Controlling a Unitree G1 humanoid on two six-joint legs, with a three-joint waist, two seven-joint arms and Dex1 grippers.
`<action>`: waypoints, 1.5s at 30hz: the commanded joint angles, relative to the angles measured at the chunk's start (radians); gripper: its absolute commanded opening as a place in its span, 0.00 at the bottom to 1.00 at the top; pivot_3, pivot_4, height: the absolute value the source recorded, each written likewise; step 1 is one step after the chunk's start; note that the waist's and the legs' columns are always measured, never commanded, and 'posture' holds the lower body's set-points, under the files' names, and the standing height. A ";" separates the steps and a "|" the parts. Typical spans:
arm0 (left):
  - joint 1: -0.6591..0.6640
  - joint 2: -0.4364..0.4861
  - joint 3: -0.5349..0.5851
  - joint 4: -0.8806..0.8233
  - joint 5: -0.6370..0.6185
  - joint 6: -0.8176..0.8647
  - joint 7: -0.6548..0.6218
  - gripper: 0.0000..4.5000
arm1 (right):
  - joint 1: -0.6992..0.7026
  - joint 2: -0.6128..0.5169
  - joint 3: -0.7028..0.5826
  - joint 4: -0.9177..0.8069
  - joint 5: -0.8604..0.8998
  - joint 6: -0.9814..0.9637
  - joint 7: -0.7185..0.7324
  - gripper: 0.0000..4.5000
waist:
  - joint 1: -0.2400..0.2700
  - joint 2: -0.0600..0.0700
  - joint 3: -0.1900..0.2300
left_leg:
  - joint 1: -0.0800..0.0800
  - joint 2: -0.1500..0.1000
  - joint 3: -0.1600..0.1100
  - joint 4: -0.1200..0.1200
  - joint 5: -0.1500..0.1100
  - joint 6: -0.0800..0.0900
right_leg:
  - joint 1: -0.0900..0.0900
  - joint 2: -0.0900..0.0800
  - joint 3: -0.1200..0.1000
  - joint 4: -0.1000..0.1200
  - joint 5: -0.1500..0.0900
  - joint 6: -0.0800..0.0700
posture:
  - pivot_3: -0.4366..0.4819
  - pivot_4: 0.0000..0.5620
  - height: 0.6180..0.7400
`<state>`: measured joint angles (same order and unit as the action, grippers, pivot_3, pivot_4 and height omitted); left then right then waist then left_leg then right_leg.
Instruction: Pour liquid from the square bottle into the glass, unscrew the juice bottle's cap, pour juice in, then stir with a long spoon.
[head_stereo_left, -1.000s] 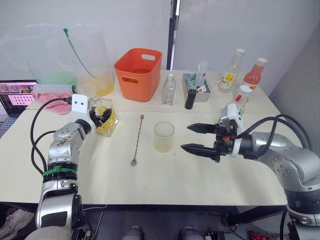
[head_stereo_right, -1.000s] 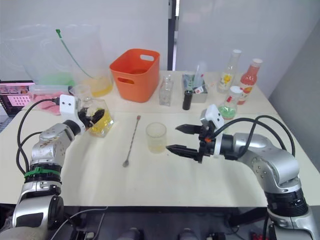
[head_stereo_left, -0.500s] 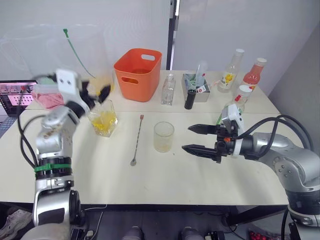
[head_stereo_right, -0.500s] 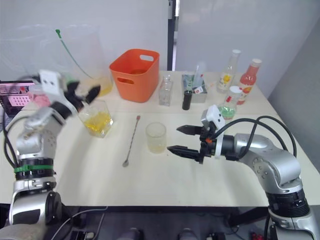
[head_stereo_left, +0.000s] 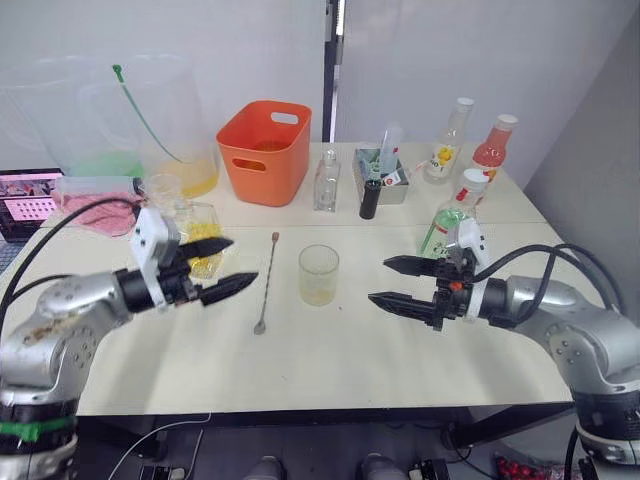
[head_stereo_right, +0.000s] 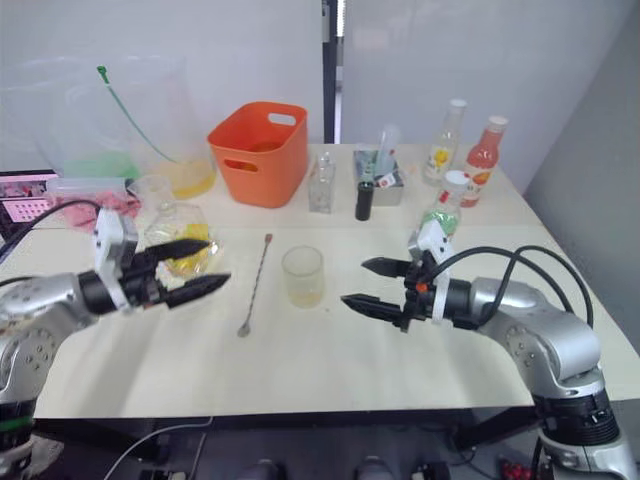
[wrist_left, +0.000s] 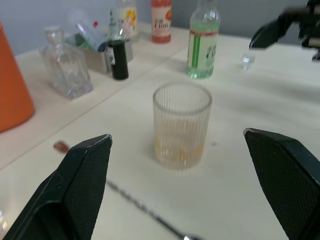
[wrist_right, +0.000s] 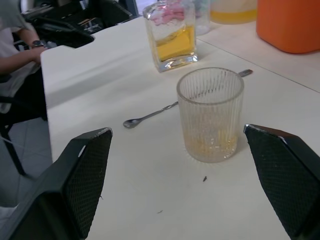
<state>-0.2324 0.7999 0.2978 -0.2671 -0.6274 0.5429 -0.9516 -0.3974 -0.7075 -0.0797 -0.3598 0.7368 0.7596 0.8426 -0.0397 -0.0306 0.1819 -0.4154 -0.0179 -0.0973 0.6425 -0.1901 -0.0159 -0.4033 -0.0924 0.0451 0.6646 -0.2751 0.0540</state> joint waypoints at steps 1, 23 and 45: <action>0.072 -0.001 0.031 0.005 0.059 -0.065 0.028 1.00 | 0.058 -0.012 -0.046 -0.036 -0.043 -0.074 -0.006 1.00 | 0.007 0.000 0.000 | 0.000 0.000 0.000 0.000 0.000 0.000 | 0.000 0.000 0.000 0.000 0.000 0.000 | 0.48 0.27 1.00; 0.245 -0.050 0.142 0.448 0.137 -0.485 -0.115 1.00 | 0.501 0.127 -0.295 0.210 -0.188 -0.473 -0.055 1.00 | 0.022 0.001 -0.001 | 0.015 0.002 0.006 -0.004 0.000 0.000 | 0.014 -0.001 0.000 -0.007 -0.001 -0.001 | 0.48 0.27 1.00; 0.082 -0.048 0.047 0.082 -0.024 -0.215 -0.117 1.00 | 0.183 0.141 -0.339 0.251 -0.181 -0.492 -0.237 1.00 | 0.017 0.002 -0.001 | 0.015 0.002 0.006 -0.008 0.000 0.000 | 0.014 -0.001 0.001 -0.008 -0.001 -0.001 | 0.48 0.27 1.00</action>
<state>-0.1455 0.7513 0.3363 -0.1337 -0.6302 0.3166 -1.0845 -0.1809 -0.5493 -0.4040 -0.1094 0.5681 0.2936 0.6260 -0.0226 -0.0289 0.1814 -0.4005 -0.0162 -0.0912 0.6343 -0.1905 -0.0161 -0.3900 -0.0936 0.0462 0.6565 -0.2761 0.0527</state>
